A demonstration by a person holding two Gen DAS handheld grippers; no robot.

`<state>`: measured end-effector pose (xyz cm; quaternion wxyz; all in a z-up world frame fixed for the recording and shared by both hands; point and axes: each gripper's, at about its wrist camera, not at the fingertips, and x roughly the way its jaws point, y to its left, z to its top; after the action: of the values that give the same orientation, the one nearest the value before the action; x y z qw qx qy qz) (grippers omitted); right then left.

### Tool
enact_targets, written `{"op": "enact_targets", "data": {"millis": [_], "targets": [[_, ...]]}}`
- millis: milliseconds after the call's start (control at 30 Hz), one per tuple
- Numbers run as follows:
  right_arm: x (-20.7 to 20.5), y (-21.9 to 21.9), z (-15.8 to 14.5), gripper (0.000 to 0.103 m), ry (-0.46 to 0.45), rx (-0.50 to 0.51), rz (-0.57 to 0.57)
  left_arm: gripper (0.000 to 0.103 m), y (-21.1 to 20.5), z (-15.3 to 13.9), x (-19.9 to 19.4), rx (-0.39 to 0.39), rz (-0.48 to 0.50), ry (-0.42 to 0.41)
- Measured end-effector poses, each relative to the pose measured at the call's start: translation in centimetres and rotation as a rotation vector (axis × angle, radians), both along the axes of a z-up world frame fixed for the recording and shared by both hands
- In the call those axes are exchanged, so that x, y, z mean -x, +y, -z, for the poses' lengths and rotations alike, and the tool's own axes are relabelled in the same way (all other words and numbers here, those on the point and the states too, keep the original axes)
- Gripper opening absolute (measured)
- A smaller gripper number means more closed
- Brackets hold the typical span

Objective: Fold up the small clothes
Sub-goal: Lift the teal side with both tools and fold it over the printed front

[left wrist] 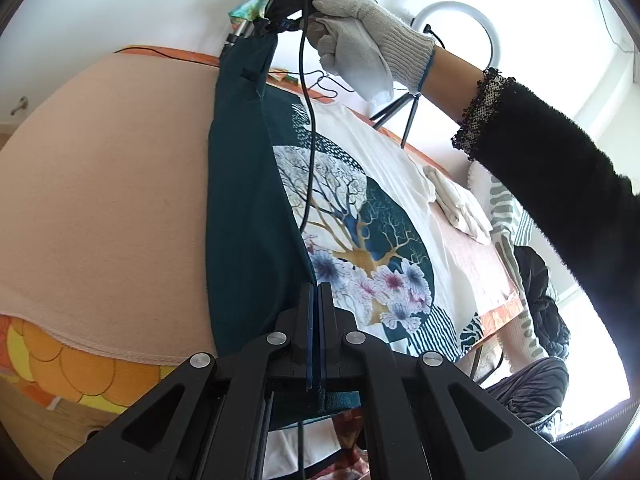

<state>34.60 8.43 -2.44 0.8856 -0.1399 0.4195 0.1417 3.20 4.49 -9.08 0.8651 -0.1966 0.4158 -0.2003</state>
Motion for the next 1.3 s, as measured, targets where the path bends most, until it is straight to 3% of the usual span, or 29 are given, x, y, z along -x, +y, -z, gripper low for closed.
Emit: {"op": "enact_targets", "data": {"millis": [267, 567, 600, 633, 667, 700, 733, 867, 933, 1000, 1167, 1300], "targets": [[-2.0, -8.2, 3.8, 0.004, 0.057, -0.006, 0.116, 0.000, -5.2, 0.7, -1.8, -0.027, 0.126, 0.041], [-3.6, -10.8, 7.8, 0.004, 0.134, -0.041, 0.154, 0.000, -6.1, 1.8, -2.7, -0.057, 0.147, 0.089], [-3.7, -11.1, 7.9, 0.006, 0.148, -0.052, 0.157, 0.000, -6.2, 1.9, -2.8, -0.062, 0.146, 0.091], [-3.8, -11.5, 7.8, 0.018, 0.159, -0.066, 0.164, 0.000, -6.2, 1.9, -2.8, -0.061, 0.149, 0.093], [-3.5, -11.8, 7.6, 0.029, 0.161, -0.078, 0.175, 0.000, -6.3, 1.9, -2.8, -0.061, 0.149, 0.092], [-3.2, -12.2, 7.2, 0.054, 0.153, -0.086, 0.186, 0.000, -6.3, 1.8, -2.7, -0.065, 0.145, 0.085], [-2.7, -12.6, 6.5, 0.065, 0.133, -0.092, 0.188, 0.001, -6.3, 1.6, -2.6, -0.070, 0.146, 0.078], [-0.3, -13.9, 3.8, 0.066, 0.105, -0.069, 0.159, 0.012, -6.4, 1.1, -2.3, -0.069, 0.161, 0.062], [1.4, -14.8, 2.3, 0.070, 0.095, -0.061, 0.149, 0.037, -6.5, 0.8, -2.0, -0.059, 0.174, 0.058], [3.4, -15.9, 0.7, 0.072, 0.077, -0.056, 0.145, 0.043, -6.5, 0.3, -1.6, -0.030, 0.191, 0.054], [9.5, -19.3, -3.2, 0.072, 0.017, -0.058, 0.129, 0.044, -5.5, -1.5, 0.3, 0.040, 0.229, 0.010], [15.3, -21.8, -5.0, 0.072, -0.018, -0.079, 0.106, 0.044, -4.7, -2.8, 1.9, -0.021, 0.223, -0.072]]}}
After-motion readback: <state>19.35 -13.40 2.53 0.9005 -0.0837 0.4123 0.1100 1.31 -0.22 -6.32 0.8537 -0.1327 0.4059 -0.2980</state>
